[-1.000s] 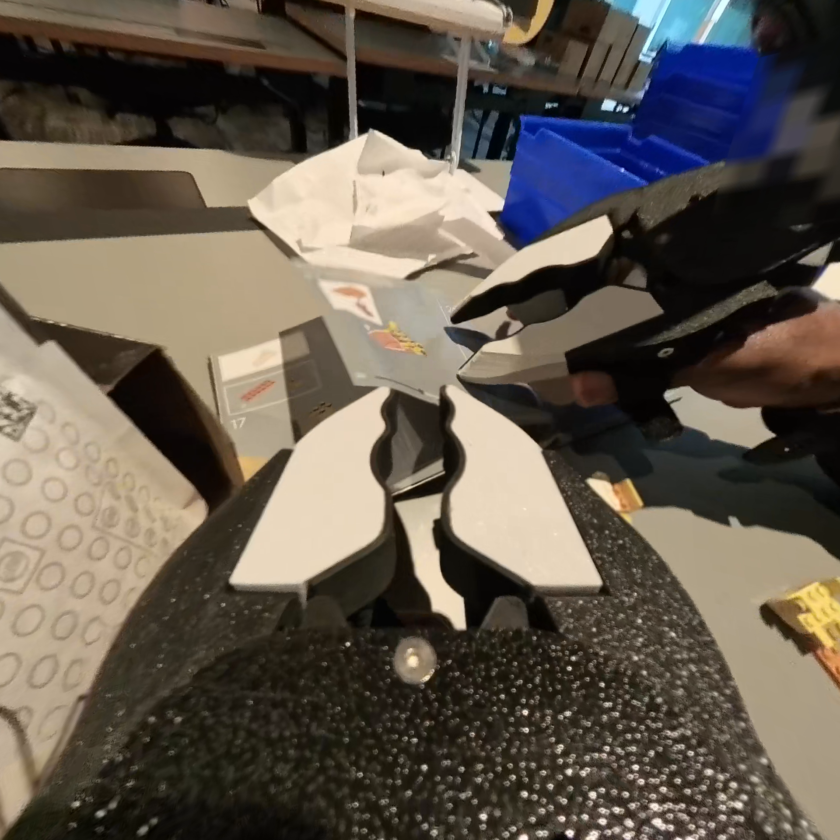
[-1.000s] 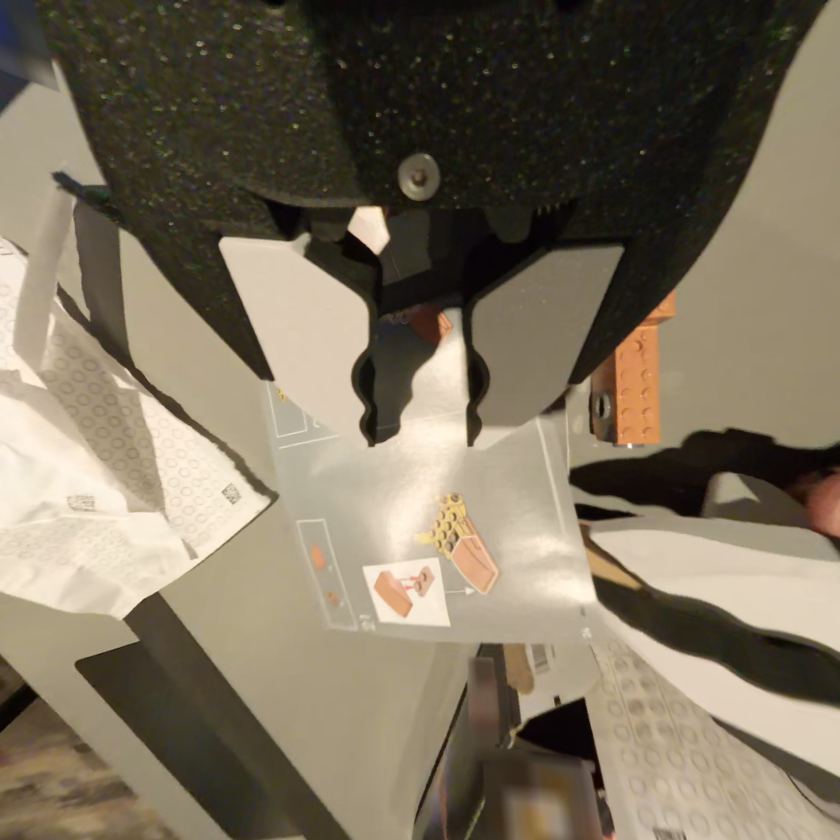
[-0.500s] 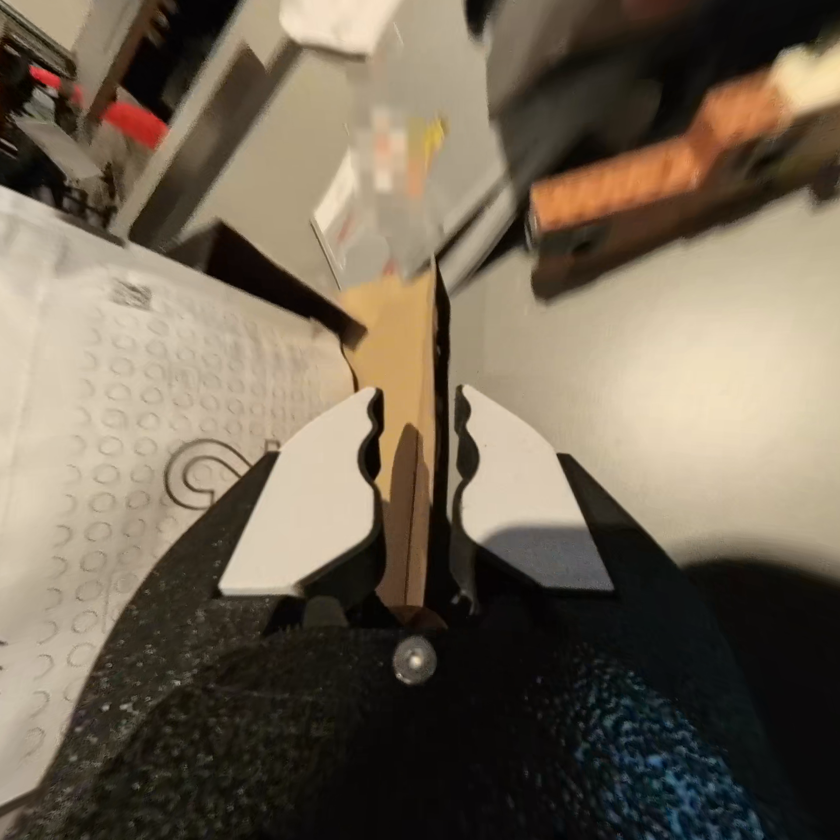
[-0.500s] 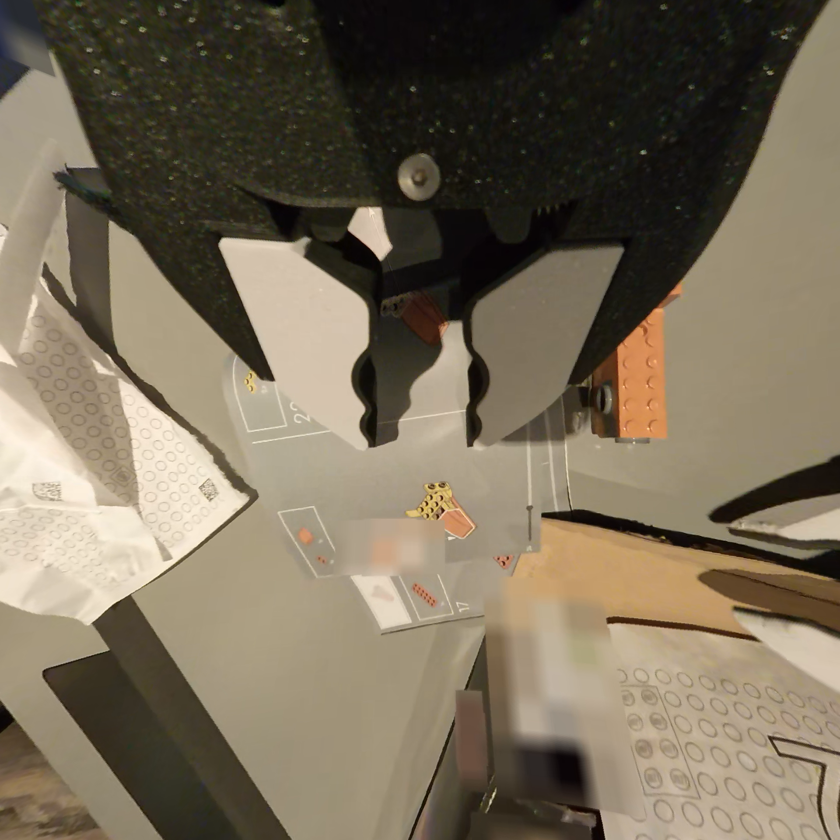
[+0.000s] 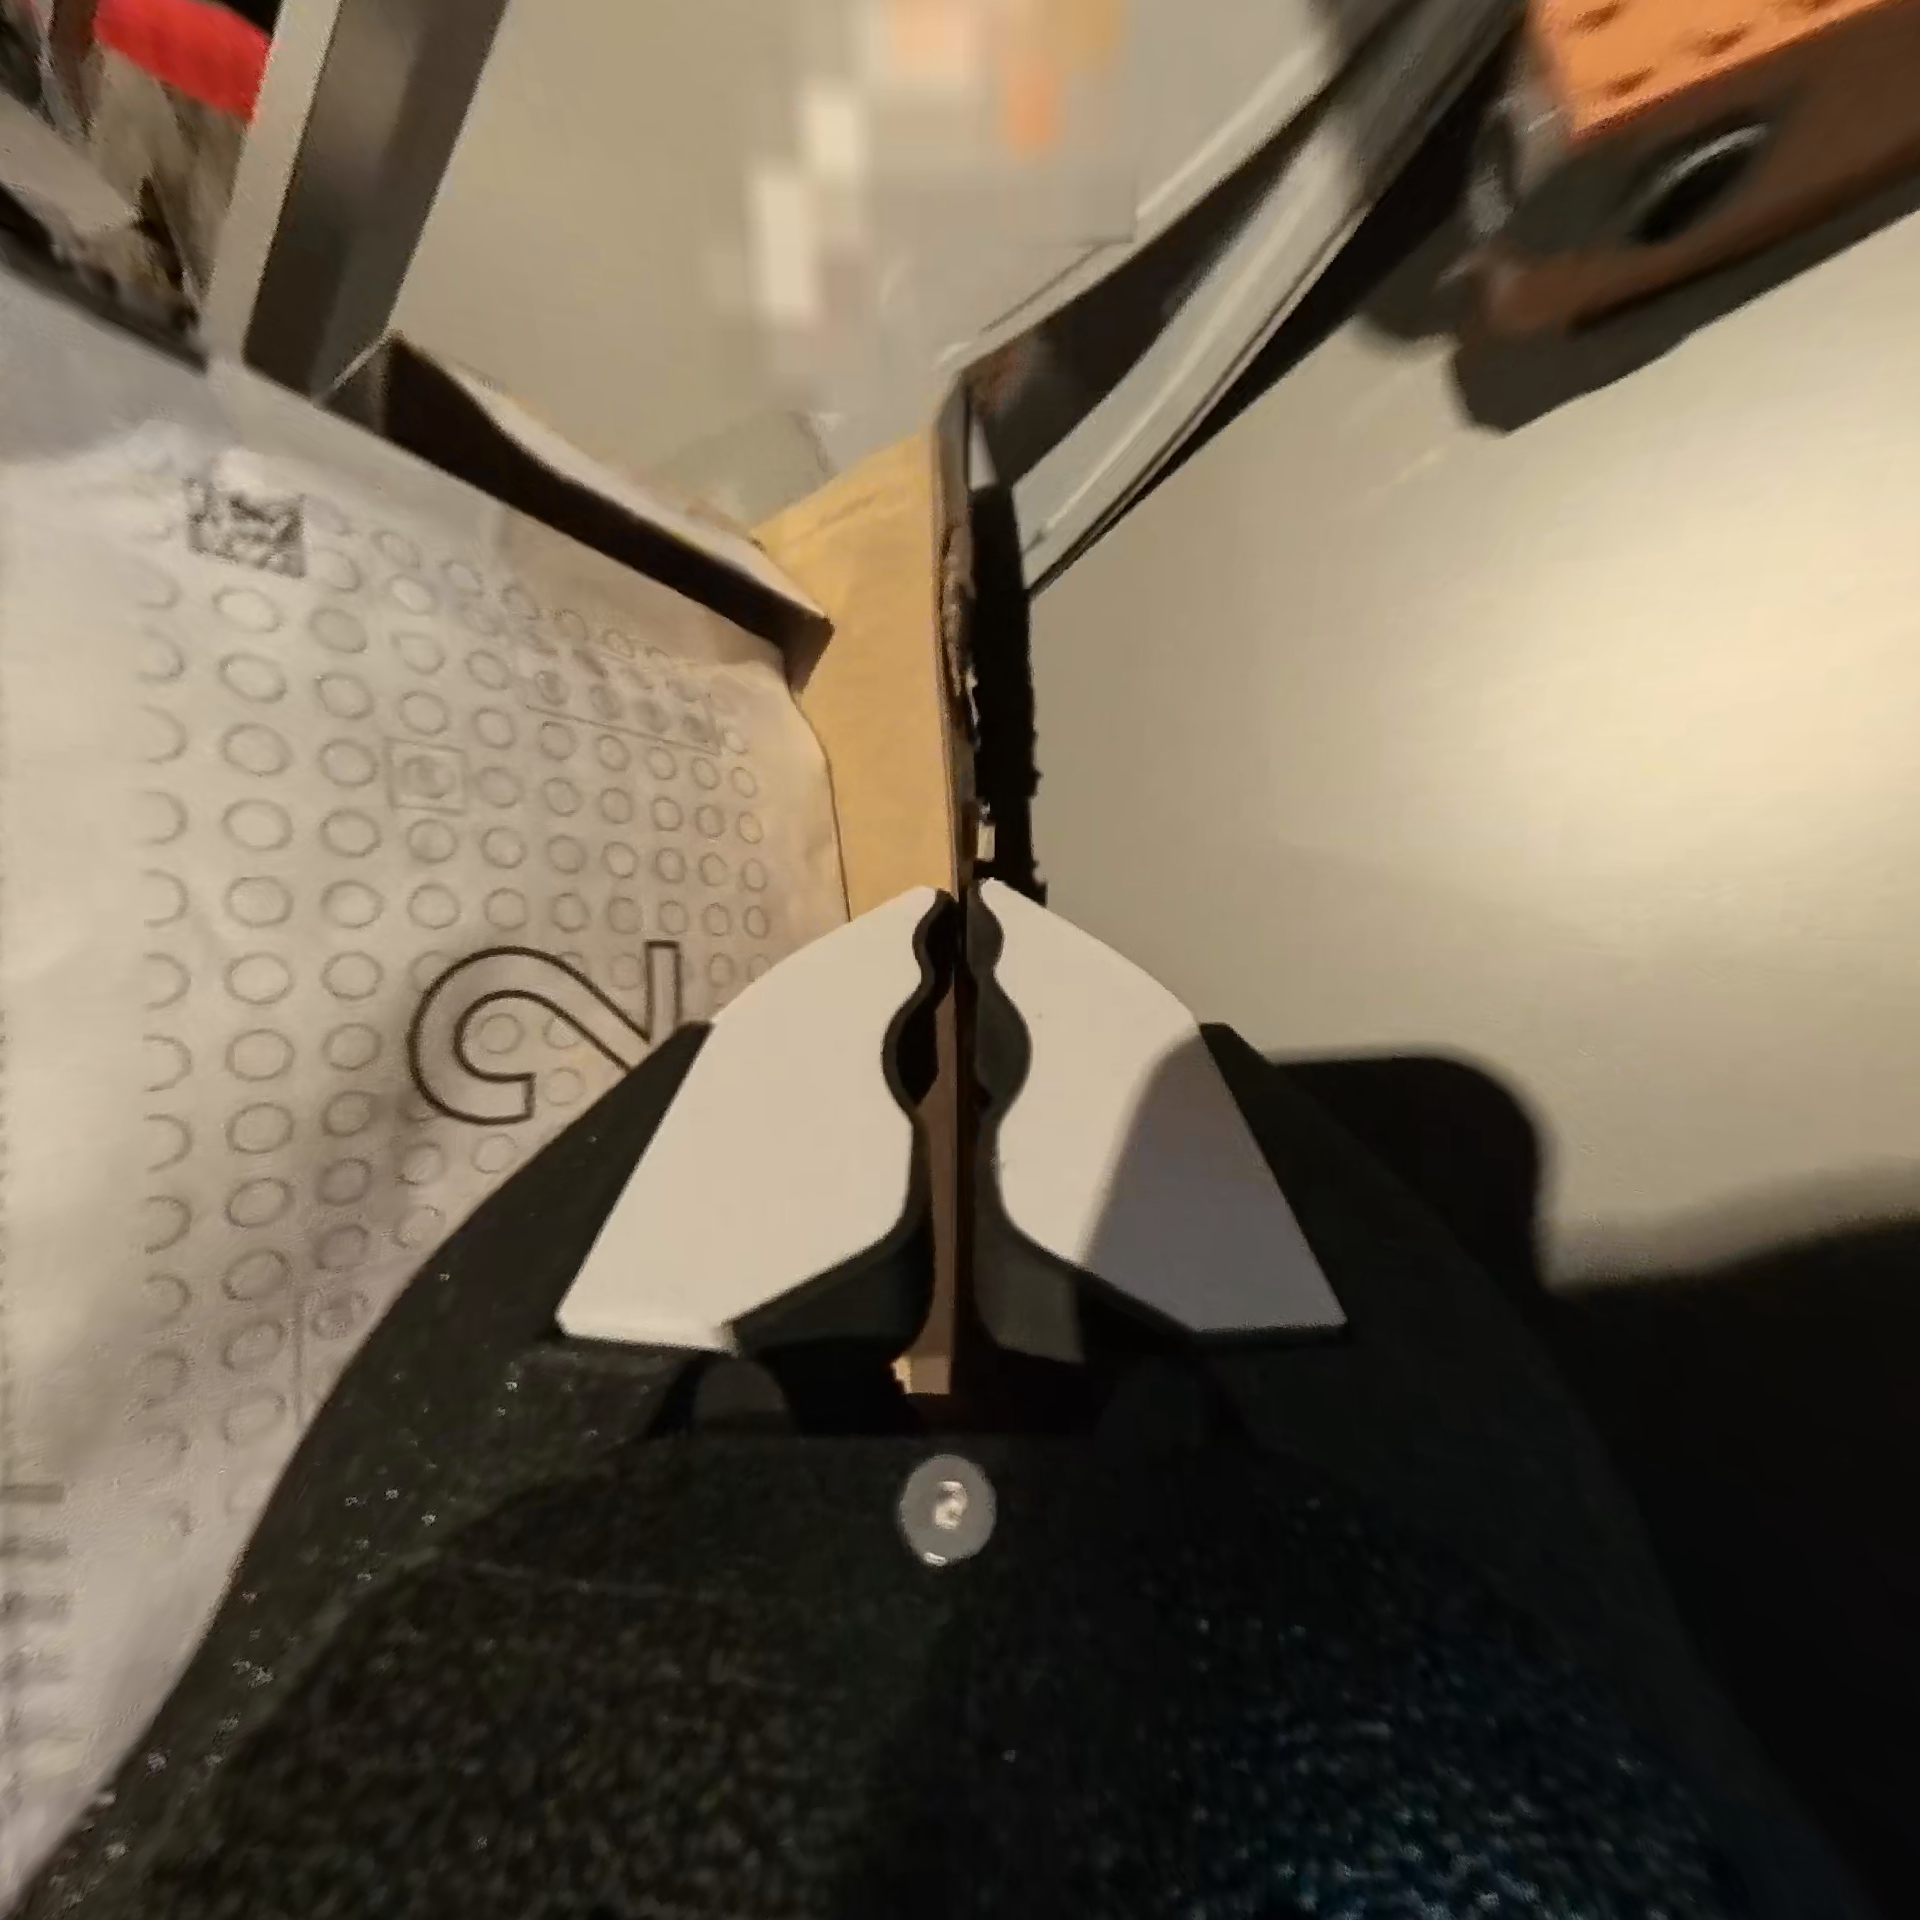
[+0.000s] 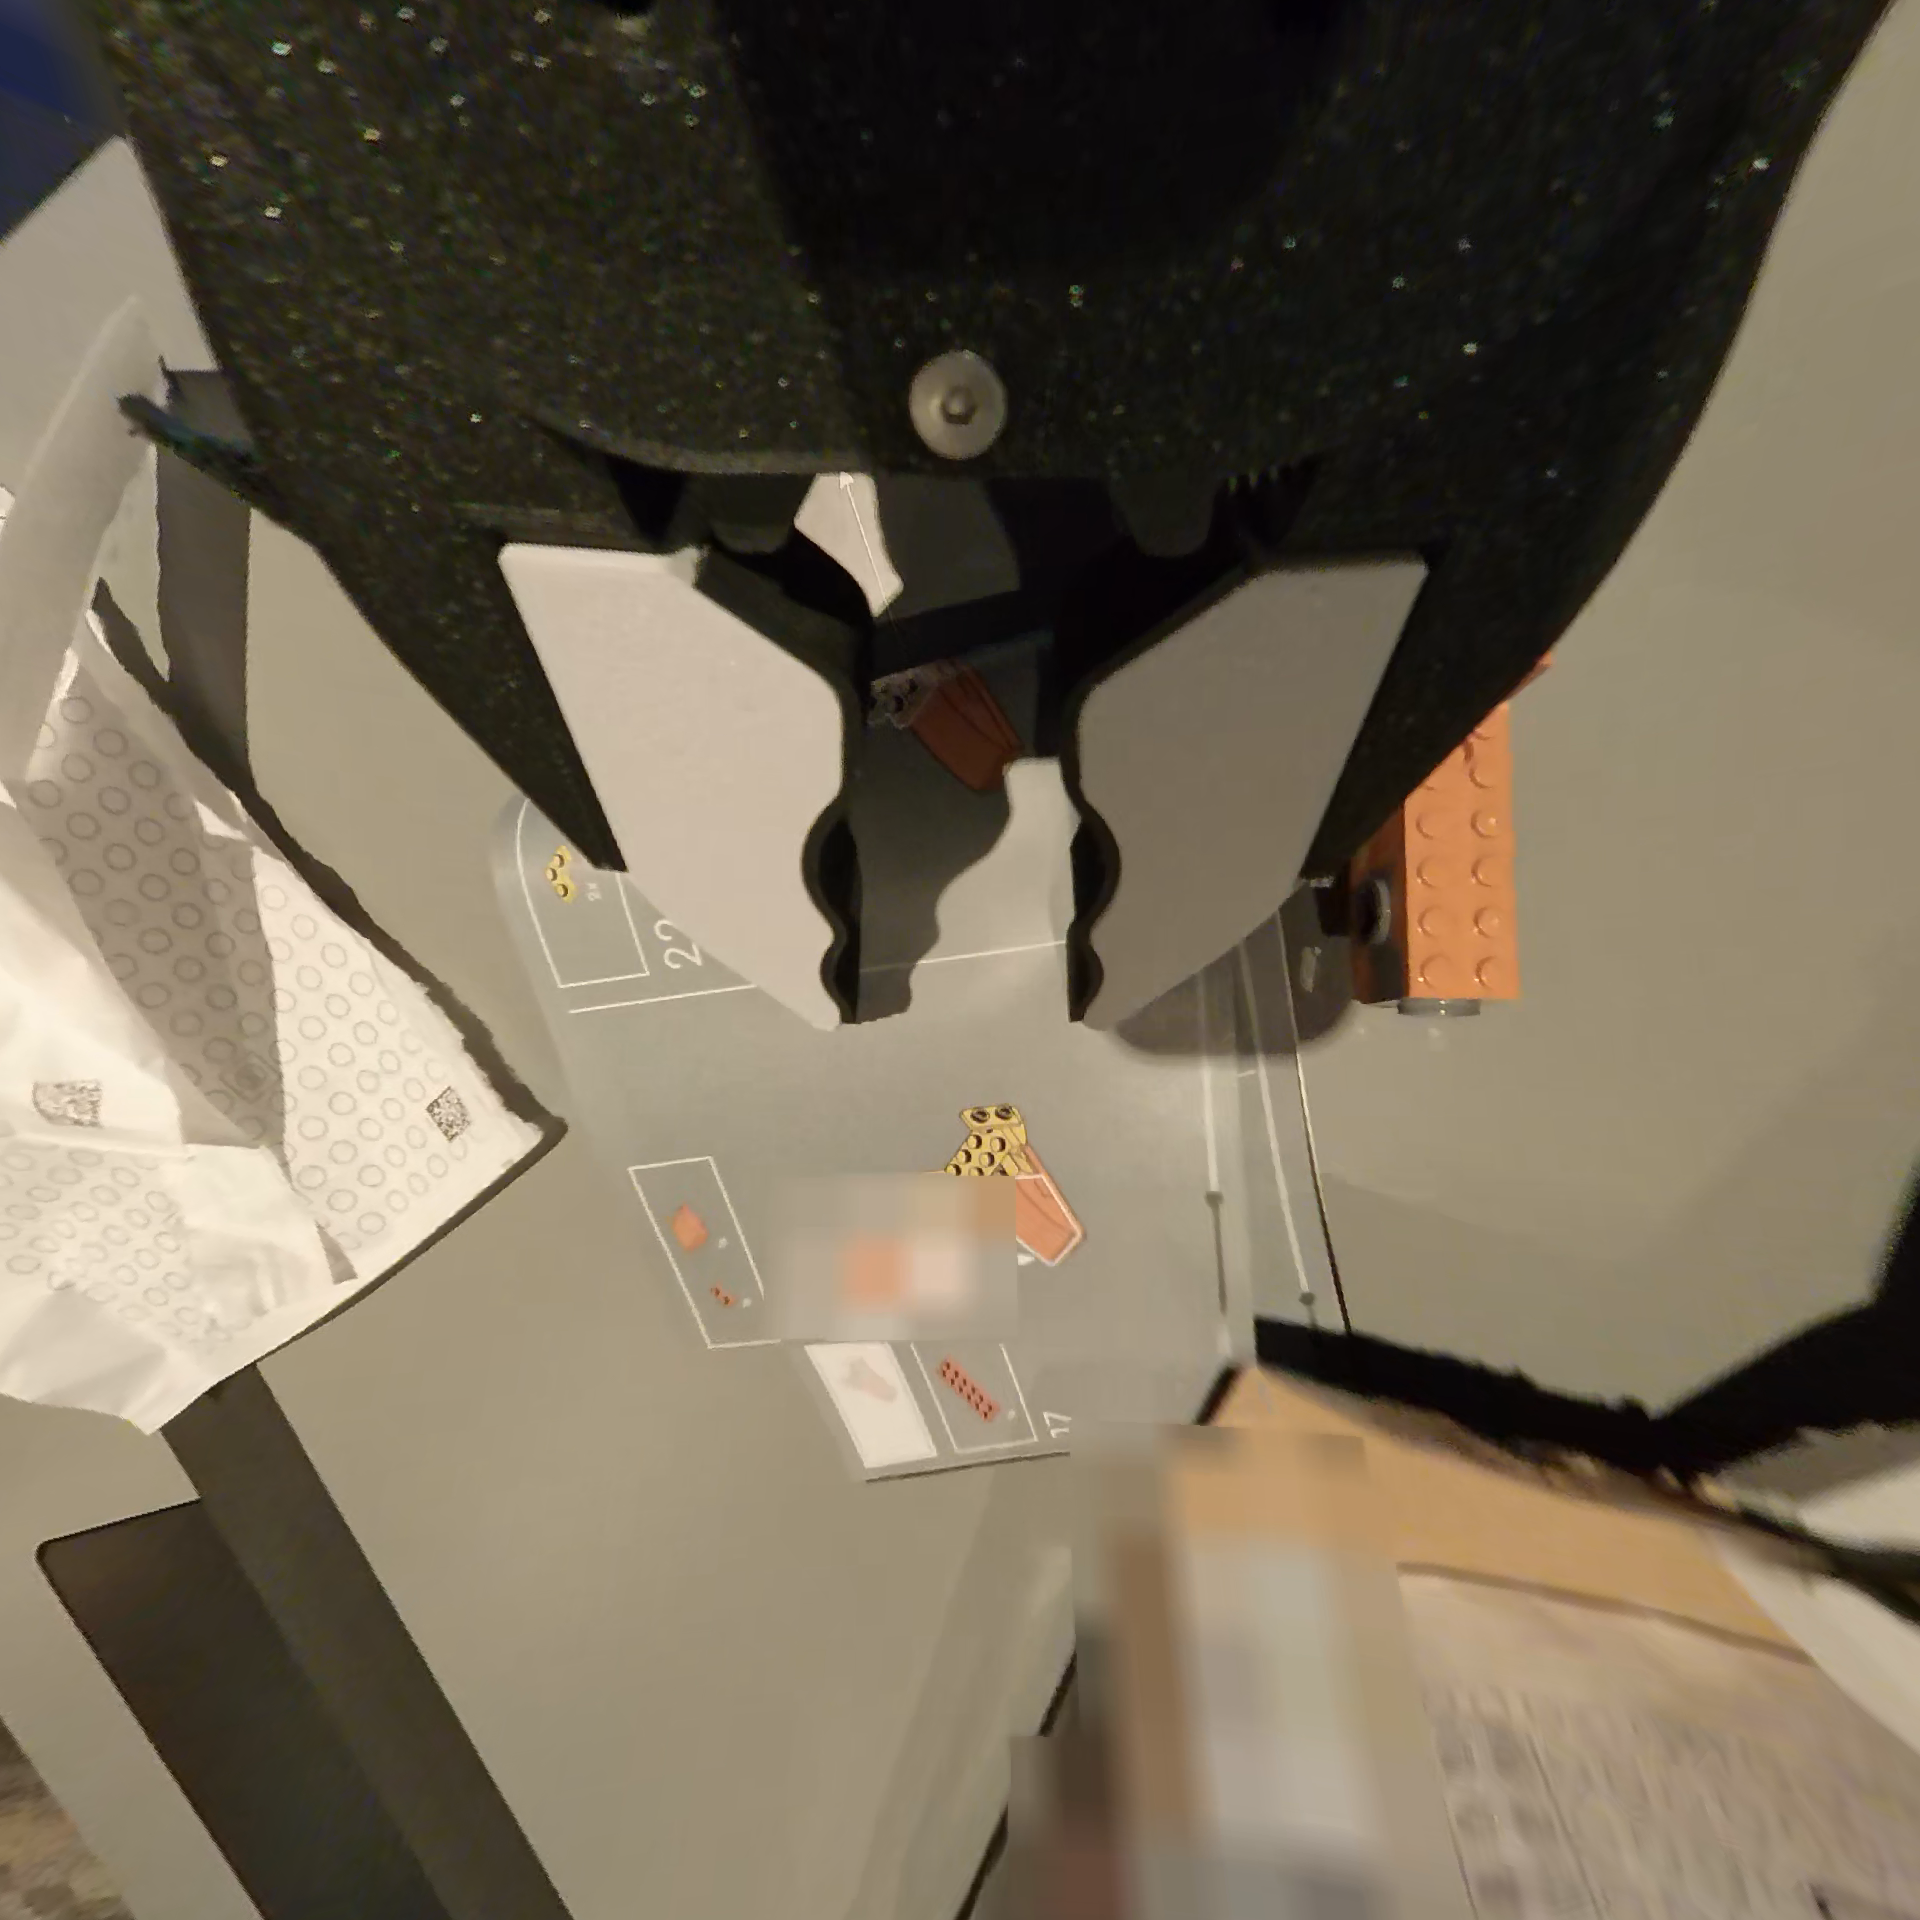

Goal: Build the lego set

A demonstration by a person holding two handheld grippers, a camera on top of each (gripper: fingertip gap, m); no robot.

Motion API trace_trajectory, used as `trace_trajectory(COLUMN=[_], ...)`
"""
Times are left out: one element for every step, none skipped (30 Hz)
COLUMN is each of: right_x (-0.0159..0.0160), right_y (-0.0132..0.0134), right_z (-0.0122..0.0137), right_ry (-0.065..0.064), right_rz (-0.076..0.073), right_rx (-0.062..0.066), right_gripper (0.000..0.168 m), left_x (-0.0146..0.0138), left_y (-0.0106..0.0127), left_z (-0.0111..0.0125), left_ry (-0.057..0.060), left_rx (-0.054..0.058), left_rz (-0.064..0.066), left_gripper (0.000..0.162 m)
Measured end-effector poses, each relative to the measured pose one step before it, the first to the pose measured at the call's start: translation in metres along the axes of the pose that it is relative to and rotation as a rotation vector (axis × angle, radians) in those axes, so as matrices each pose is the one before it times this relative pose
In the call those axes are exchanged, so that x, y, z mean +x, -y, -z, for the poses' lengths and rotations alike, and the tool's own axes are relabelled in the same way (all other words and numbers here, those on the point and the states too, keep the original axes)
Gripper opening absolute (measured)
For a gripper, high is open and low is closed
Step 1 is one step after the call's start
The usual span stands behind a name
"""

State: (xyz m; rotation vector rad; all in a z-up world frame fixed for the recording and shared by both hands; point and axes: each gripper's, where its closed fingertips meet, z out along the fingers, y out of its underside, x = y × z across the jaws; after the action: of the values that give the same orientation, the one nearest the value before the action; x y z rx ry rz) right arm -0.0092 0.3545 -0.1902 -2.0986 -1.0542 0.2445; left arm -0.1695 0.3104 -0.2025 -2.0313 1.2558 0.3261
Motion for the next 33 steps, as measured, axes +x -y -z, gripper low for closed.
trace_trajectory(right_x=[-0.00037, -0.00033, -0.00038, -0.00043, -0.00066, -0.00065, -0.00097, -0.00115, -0.00123, -0.00113, -0.00075, -0.00067, -0.00054, -0.00048, -0.00039, -0.00036, -0.0004, -0.00024, -0.00015, -0.0002, -0.00012, -0.00014, -0.00007, -0.00022, -0.00004, 0.00031, 0.0005, 0.00066, 0.00124, 0.00188, 0.00254, 0.00331, 0.00435], right_y=[-0.0002, -0.00023, -0.00014, -0.00009, 0.00006, 0.00023, 0.00032, 0.00049, 0.00058, 0.00071, 0.00075, 0.00056, 0.00058, 0.00056, 0.00034, 0.00004, -0.00006, 0.0001, 0.00016, 0.00021, 0.00059, 0.00086, 0.00077, 0.0006, 0.00063, 0.00098, 0.00119, 0.00132, 0.00125, 0.00108, 0.00036, -0.00089, -0.0026], right_z=[-0.00036, -0.00034, -0.00028, -0.00035, -0.00052, -0.00073, -0.00091, -0.00106, -0.00097, -0.00101, -0.00074, -0.00068, -0.0004, -0.00021, -0.00006, -0.00008, 0.00008, 0.00037, 0.00049, 0.00065, 0.00079, 0.00091, 0.00094, 0.00084, 0.00105, 0.00144, 0.00176, 0.00226, 0.00294, 0.00369, 0.0049, 0.00583, 0.0063], right_ry=[-0.0007, -0.0011, -0.0011, -0.0005, 0.0001, 0.0008, 0.002, 0.003, 0.003, 0.0014, -0.0001, -0.0007, -0.0007, -0.0005, -0.0004, -0.0008, -0.0014, -0.0019, -0.0022, -0.0024, -0.002, -0.0016, -0.0013, -0.0013, -0.003, -0.0058, -0.0065, -0.0065, -0.008, -0.0099, -0.0116, -0.0152, -0.0197], right_rz=[0.0036, 0.0036, 0.0027, 0.0028, 0.0032, 0.0033, 0.0037, 0.0045, 0.0049, 0.0051, 0.0057, 0.0052, 0.0041, 0.0027, 0.0016, 0.0021, 0.0028, 0.0028, 0.0034, 0.0033, 0.0027, 0.0019, 0.0015, 0.0027, 0.0042, 0.0043, 0.0042, 0.0039, 0.0032, 0.0028, 0.0023, 0.0013, 0.0005], right_rx=[-0.0026, -0.0028, -0.0027, -0.0031, -0.0041, -0.0046, -0.005, -0.0055, -0.0056, -0.0049, -0.004, -0.0038, -0.0024, -0.0007, -0.0009, -0.0014, -0.0009, 0.0001, 0.0008, 0.0017, 0.0042, 0.0065, 0.006, 0.0049, 0.0058, 0.008, 0.01, 0.0111, 0.011, 0.01, 0.0073, 0.0026, -0.0017], right_gripper=[0.038, 0.038, 0.038, 0.038, 0.038, 0.038, 0.038, 0.038, 0.038, 0.038, 0.038, 0.038, 0.038, 0.038, 0.038, 0.038, 0.038, 0.038, 0.038, 0.038, 0.038, 0.038, 0.038, 0.038, 0.038, 0.038, 0.038, 0.038, 0.038, 0.038, 0.038, 0.038, 0.038], left_x=[-0.00332, -0.00351, -0.00327, -0.00252, -0.00172, -0.00038, 0.00009, 0.00086, 0.00172, 0.00237, 0.00297, 0.00323, 0.00334, 0.00355, 0.00354, 0.00301, 0.00259, 0.00225, 0.00193, 0.00156, 0.00093, 0.00033, 0.00049, 0.0005, 0.0004, 0.00062, 0.00055, 0.00039, 0.00042, 0.00019, 0.00012, -0.00008, -0.00016], left_y=[-0.00317, -0.00249, -0.00228, -0.00148, -0.0002, 0.00069, 0.00081, 0.00072, 0.00155, 0.0022, 0.0028, 0.00326, 0.00377, 0.00396, 0.00371, 0.00313, 0.00222, 0.00137, 0.00099, 0.0005, 0.0005, 0.00022, -0.00025, -0.00017, -0.00017, -0.00041, -0.00031, -0.00028, -0.00023, -0.00005, -0.00005, 0.0001, 0.00014], left_z=[0.00113, 0.00116, 0.00095, 0.0008, 0.00079, 0.00012, -0.00064, -0.00117, -0.00116, -0.00113, -0.00117, -0.00105, -0.00105, -0.00129, -0.00171, -0.00178, -0.00188, -0.00172, -0.00152, -0.00107, -0.00074, -0.00053, -0.00057, -0.00052, -0.00054, -0.0006, -0.00061, -0.0005, -0.00035, -0.00029, -0.00015, 0.00009, 0.00018], left_ry=[-0.0007, 0.0032, 0.0052, 0.0018, -0.0002, -0.006, -0.0041, -0.0039, -0.0063, -0.0082, -0.0099, -0.008, -0.0067, -0.0069, -0.0074, -0.0061, -0.0043, -0.0037, -0.0044, -0.005, -0.0023, -0.0012, -0.0027, -0.0026, -0.002, -0.0014, -0.0012, -0.0006, -0.0001, -0.0004, -0.0007, 0.0, 0.0008], left_rx=[-0.0004, 0.0034, 0.0015, 0.003, 0.0071, 0.0098, 0.0059, 0.0013, 0.003, 0.0051, 0.0051, 0.0044, 0.005, 0.005, 0.0031, -0.0001, -0.0051, -0.0074, -0.0063, -0.0058, -0.0038, -0.0032, -0.0049, -0.0032, -0.0025, -0.0031, -0.0028, -0.0021, -0.0011, -0.0002, 0.0005, 0.0015, 0.0023], left_rz=[0.0188, 0.0172, 0.0134, 0.0122, 0.0109, 0.0086, 0.003, -0.0041, -0.0047, -0.0048, -0.0074, -0.0098, -0.0128, -0.0131, -0.0141, -0.013, -0.0132, -0.0137, -0.0113, -0.0087, -0.0074, -0.0035, -0.0031, -0.0018, -0.0016, -0.0017, -0.0005, -0.0014, -0.0009, 0.0004, 0.0012, 0.0015, 0.002], left_gripper=[0.001, 0.001, 0.001, 0.001, 0.001, 0.001, 0.001, 0.001, 0.001, 0.001, 0.001, 0.001, 0.001, 0.001, 0.001, 0.001, 0.001, 0.001, 0.001, 0.001, 0.001, 0.001, 0.001, 0.001, 0.001, 0.001, 0.001, 0.001, 0.001, 0.001, 0.001, 0.001, 0.001])
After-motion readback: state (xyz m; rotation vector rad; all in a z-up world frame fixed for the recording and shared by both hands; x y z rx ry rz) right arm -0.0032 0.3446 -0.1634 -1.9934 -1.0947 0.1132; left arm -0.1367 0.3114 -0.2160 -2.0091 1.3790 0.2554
